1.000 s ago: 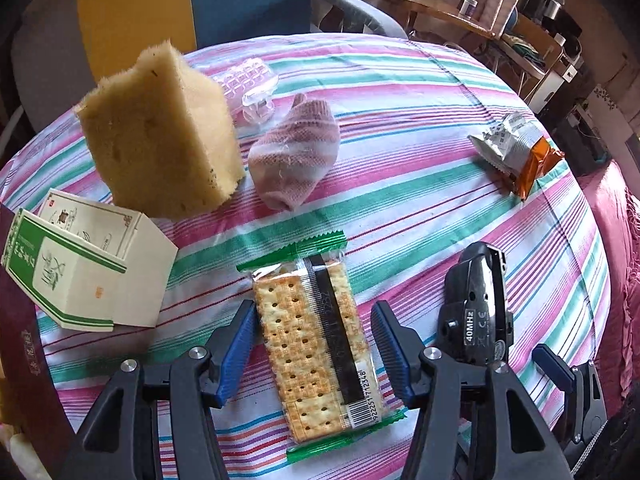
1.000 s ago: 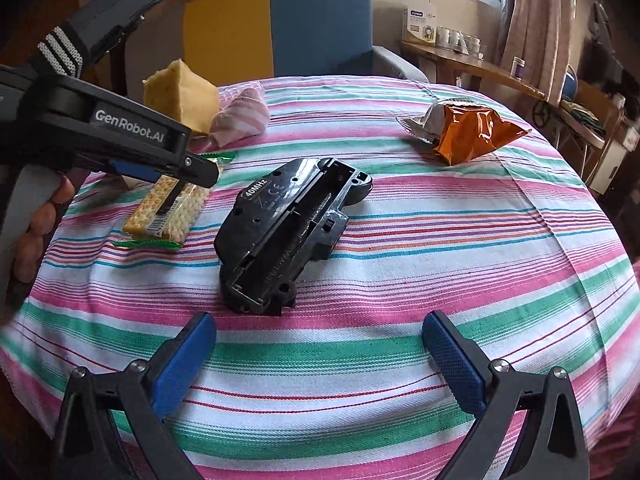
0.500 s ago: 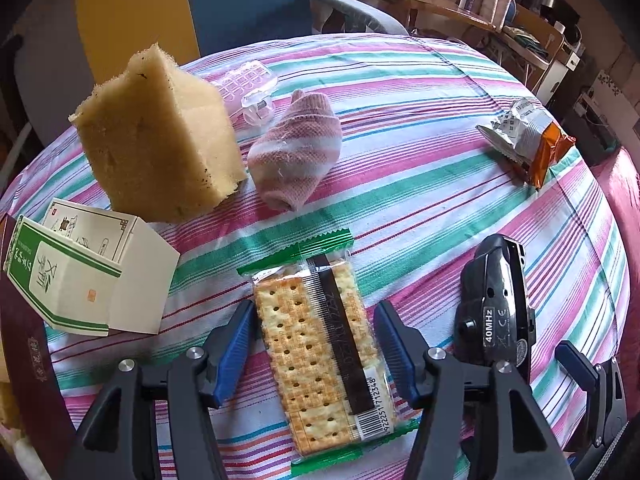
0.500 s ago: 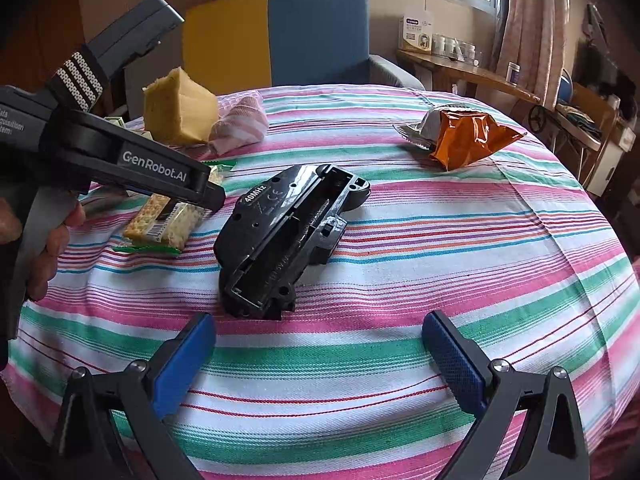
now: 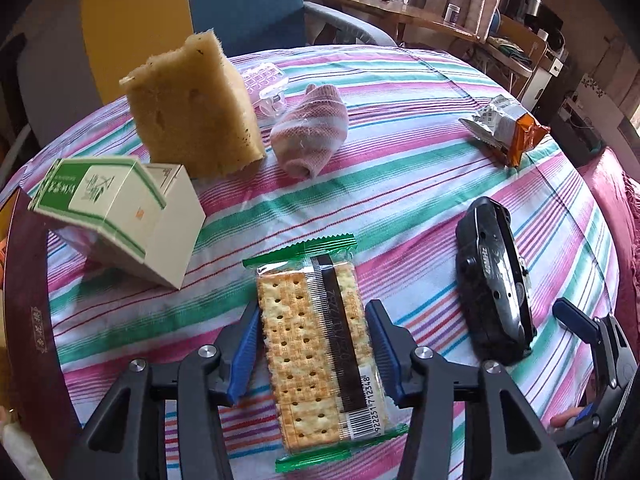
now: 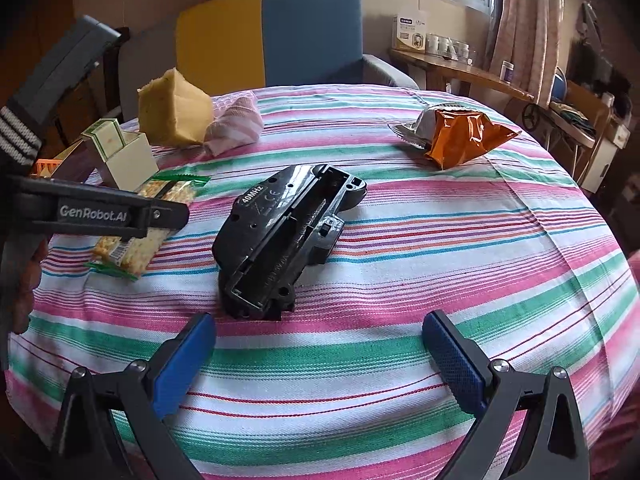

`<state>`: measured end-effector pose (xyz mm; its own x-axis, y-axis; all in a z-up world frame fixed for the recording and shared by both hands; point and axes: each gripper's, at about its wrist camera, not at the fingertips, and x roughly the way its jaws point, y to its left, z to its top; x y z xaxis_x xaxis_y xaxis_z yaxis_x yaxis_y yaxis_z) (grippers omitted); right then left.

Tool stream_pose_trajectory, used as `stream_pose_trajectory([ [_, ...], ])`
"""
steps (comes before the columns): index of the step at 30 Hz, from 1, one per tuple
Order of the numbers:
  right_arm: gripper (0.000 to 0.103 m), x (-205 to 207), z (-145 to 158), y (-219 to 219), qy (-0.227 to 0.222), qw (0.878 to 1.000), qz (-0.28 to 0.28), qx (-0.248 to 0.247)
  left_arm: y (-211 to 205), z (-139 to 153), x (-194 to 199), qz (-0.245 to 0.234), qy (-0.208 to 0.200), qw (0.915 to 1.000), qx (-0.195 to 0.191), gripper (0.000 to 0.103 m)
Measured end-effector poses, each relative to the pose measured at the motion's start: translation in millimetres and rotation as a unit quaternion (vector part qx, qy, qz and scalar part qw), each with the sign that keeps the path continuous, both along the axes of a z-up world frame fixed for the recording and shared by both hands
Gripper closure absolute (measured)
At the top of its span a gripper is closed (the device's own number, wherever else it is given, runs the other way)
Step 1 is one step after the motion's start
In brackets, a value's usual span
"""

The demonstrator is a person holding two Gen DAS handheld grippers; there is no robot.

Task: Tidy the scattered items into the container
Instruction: 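Grasp the black-striped cracker pack with the left tool while the right tool holds the device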

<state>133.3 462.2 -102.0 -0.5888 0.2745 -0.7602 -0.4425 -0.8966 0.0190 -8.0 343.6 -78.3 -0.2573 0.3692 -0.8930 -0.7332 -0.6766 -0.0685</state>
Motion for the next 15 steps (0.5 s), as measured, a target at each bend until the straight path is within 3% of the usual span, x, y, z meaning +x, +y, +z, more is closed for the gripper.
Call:
stream_pose_trajectory([
  [6,0.000,-4,4,4,-0.017,1.000,-0.013,-0.019,-43,-2,19,-0.001,0.000,0.9997,0.023,0.051],
  [15,0.001,-19,15,27,0.003,0.991,-0.070,-0.112,-79,-5,37,-0.001,0.008,0.9990,0.045,0.051],
])
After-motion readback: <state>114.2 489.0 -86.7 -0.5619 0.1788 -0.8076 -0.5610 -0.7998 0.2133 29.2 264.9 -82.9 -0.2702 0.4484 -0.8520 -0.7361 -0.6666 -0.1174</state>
